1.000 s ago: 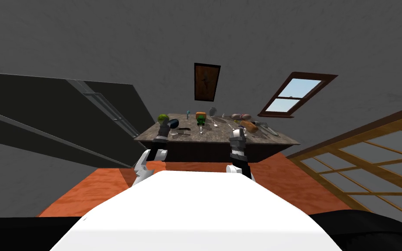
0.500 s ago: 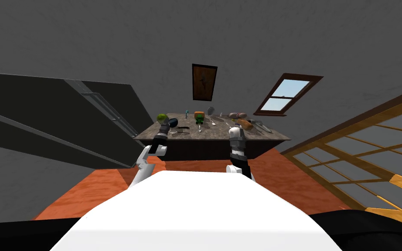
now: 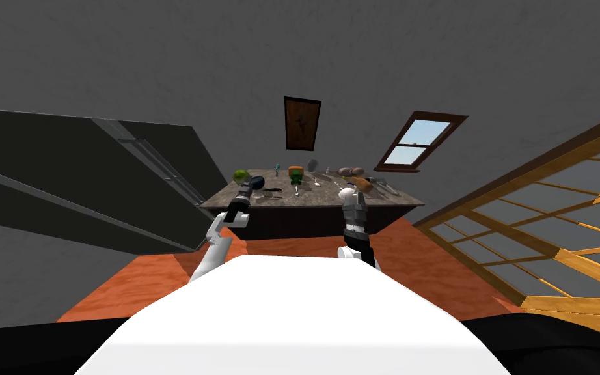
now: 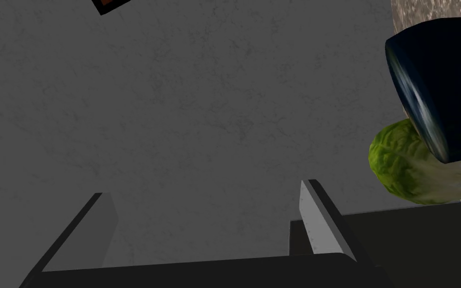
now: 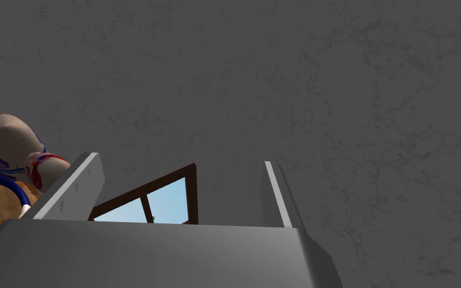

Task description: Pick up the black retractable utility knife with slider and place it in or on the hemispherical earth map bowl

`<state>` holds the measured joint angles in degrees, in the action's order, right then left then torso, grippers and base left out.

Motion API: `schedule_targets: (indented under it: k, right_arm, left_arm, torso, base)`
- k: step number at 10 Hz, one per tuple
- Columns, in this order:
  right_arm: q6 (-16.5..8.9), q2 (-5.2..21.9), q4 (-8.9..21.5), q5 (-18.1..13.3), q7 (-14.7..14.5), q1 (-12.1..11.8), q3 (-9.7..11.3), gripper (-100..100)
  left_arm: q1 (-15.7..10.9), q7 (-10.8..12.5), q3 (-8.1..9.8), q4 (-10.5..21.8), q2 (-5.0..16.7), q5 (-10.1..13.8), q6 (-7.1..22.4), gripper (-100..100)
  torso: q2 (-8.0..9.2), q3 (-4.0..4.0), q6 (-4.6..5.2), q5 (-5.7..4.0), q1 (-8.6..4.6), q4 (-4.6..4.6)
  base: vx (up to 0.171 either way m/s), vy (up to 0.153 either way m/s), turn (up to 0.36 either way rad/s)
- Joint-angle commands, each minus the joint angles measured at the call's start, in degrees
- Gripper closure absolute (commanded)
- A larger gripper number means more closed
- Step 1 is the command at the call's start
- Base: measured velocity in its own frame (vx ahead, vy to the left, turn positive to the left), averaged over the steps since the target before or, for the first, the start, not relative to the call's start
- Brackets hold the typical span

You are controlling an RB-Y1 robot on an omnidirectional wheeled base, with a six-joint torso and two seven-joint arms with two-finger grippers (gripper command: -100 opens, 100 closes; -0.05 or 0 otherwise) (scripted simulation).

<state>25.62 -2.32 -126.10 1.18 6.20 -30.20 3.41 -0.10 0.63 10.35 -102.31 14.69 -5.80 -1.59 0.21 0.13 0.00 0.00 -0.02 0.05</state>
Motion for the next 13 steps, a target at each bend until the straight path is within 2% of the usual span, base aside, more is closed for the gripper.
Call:
schedule_targets:
  k: [1, 2, 4, 5, 6, 7, 8, 9, 10, 12, 13]
  right_arm:
    - [0.0, 0.0, 0.0, 0.0, 0.0, 0.0, 0.0, 0]
    - [0.0, 0.0, 0.0, 0.0, 0.0, -0.01, 0.0, 0]
    - [0.0, 0.0, 0.0, 0.0, 0.0, -0.01, 0.0, 0]
    - [0.0, 0.0, 0.0, 0.0, 0.0, -0.01, 0.0, 0]
    - [0.0, 0.0, 0.0, 0.0, 0.0, 0.0, 0.0, 0]
    - [0.0, 0.0, 0.0, 0.0, 0.0, -0.01, 0.0, 0]
    - [0.0, 0.0, 0.0, 0.0, 0.0, 0.0, 0.0, 0]
    - [0.0, 0.0, 0.0, 0.0, 0.0, -0.01, 0.0, 0]
    - [0.0, 0.0, 0.0, 0.0, 0.0, -0.01, -0.01, 0]
    - [0.0, 0.0, 0.0, 0.0, 0.0, -0.01, -0.01, 0]
    - [0.0, 0.0, 0.0, 0.0, 0.0, -0.02, -0.01, 0]
  left_arm:
    - [-2.1, -0.07, 0.57, 2.38, 0.53, 0.09, 2.86, -100]
    - [-4.55, -0.22, 1.68, 4.82, 1.44, 0.26, 4.43, -100]
    - [-5.16, -0.22, 1.68, 5.74, 1.44, 0.26, 7.09, -100]
    - [-7.93, -0.37, 2.84, 8.4, 2.33, 0.44, 8.96, -100]
    - [-8.21, -0.37, 2.84, 9.16, 2.33, 0.44, 10.88, -100]
    - [-10.6, -0.49, 4.02, 10.93, 3.19, 0.64, 12.71, -100]
    - [-11.25, -0.49, 4.02, 12.64, 3.19, 0.64, 14.14, -100]
    - [-11.25, -0.49, 4.02, 12.64, 3.19, 0.64, 15.33, -100]
    - [-14.14, -0.61, 5.24, 15.85, 4.01, 0.86, 16.87, -100]
    - [-14.24, -0.61, 5.24, 16.14, 4.01, 0.86, 19.45, -100]
    - [-17.16, -0.7, 6.47, 19.17, 4.8, 1.09, 21.36, -100]
  torso:
    - [0.0, 0.0, 0.0, 0.0, 0.0, 0.0]
    - [0.0, 0.01, -0.02, 0.01, 0.05, 0.01]
    - [-0.01, 0.0, -0.02, 0.01, 0.04, 0.0]
    - [-0.07, -0.03, -0.04, 0.0, 0.03, -0.01]
    - [-0.04, -0.02, 0.0, 0.0, 0.05, 0.0]
    - [-0.03, -0.01, -0.03, 0.01, 0.04, 0.0]
    - [0.02, 0.01, -0.02, 0.0, 0.03, 0.01]
    - [-0.02, 0.0, -0.03, 0.01, 0.06, 0.0]
    - [-0.11, -0.05, -0.04, 0.01, 0.06, -0.02]
    - [-0.12, -0.06, -0.03, 0.02, 0.07, -0.02]
    - [-0.15, -0.08, -0.05, 0.02, 0.07, -0.03]
  base:
    - [-0.068, -0.003, -0.054]
    - [-0.067, 0.001, -0.095]
    - [-0.05, -0.007, -0.029]
    - [-0.055, -0.003, -0.116]
    - [-0.061, -0.005, -0.061]
    - [-0.073, -0.011, -0.094]
    - [-0.06, -0.003, -0.065]
    - [-0.022, 0.0, -0.011]
    - [-0.032, 0.001, -0.114]
    - [-0.027, 0.001, -0.037]
    - [-0.028, -0.001, -0.141]
